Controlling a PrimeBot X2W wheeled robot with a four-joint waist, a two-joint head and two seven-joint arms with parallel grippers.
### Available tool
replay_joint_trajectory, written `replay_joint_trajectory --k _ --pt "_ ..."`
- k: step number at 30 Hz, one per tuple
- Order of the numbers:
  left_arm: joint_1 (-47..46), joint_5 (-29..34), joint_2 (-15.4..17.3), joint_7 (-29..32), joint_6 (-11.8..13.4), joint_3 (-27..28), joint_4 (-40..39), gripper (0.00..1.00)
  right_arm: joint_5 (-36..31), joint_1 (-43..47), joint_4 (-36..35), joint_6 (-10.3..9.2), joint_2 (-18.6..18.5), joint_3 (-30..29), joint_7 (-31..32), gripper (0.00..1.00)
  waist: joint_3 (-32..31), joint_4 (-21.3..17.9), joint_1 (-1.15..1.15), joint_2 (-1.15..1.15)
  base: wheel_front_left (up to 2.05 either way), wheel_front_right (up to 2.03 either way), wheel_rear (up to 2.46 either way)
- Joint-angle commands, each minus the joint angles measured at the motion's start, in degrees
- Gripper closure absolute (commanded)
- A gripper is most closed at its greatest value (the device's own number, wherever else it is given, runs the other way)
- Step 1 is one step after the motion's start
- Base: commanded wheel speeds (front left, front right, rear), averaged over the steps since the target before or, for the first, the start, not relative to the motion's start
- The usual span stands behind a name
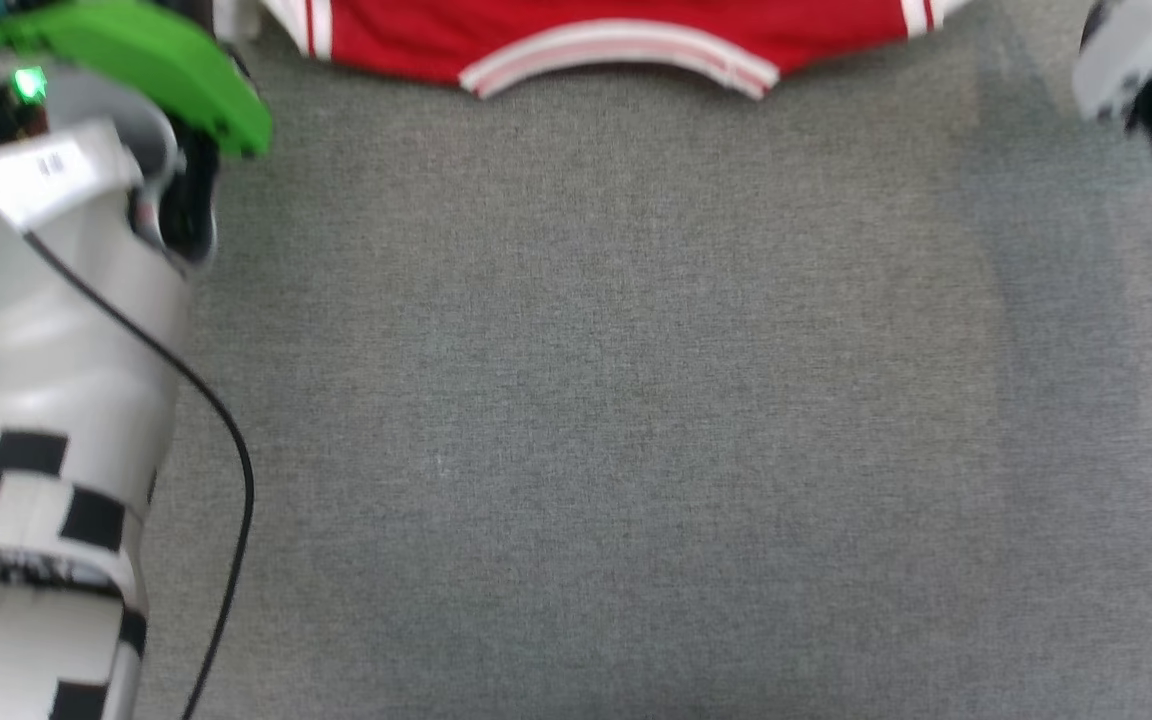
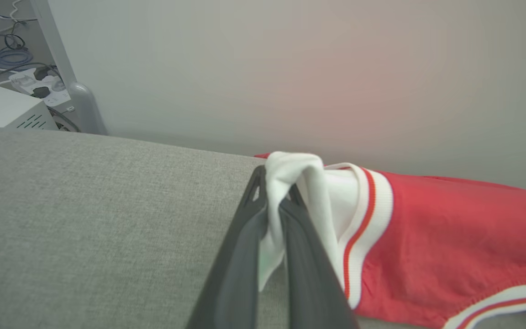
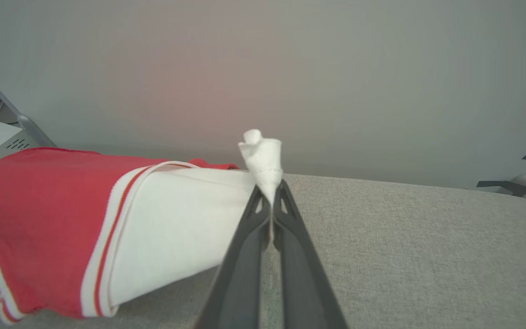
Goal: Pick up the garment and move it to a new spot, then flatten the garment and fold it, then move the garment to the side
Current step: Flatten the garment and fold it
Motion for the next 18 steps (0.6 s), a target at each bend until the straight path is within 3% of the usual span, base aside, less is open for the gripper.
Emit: replay_joint_trajectory --k 1,6,10,18 --pt "3.9 -1.4 1.1 -0.9 -0.2 -0.3 -1.3 1.00 1.1 4.3 -2.3 -0.10 -1.2 0.5 -0.3 1.00 -3.6 -0.2 0.00 0.00 0.00 0.00 0.00" --pt "14.2 -4.4 2.0 -2.4 -0.2 -0.5 -5.8 1.00 3.1 17.9 -10.4 -0.10 -3.4 -1.7 -0.5 1.00 -7.7 0.1 0.00 0.00 0.00 0.00 0.00" --pt "21.7 -4.3 2.9 -2.7 -0.2 0.5 -9.8 1.00 2.5 29.3 -17.2 -0.10 -3.2 -5.7 1.0 1.00 -11.3 0.3 0.00 0.00 0.00 0.00 0.00" --pt "40.0 -1.4 3.9 -2.8 2.0 4.8 -20.2 1.00 -1.6 50.1 -31.7 -0.10 2.4 -14.2 7.1 1.00 -18.1 -0.2 0.00 0.00 0.00 0.00 0.00"
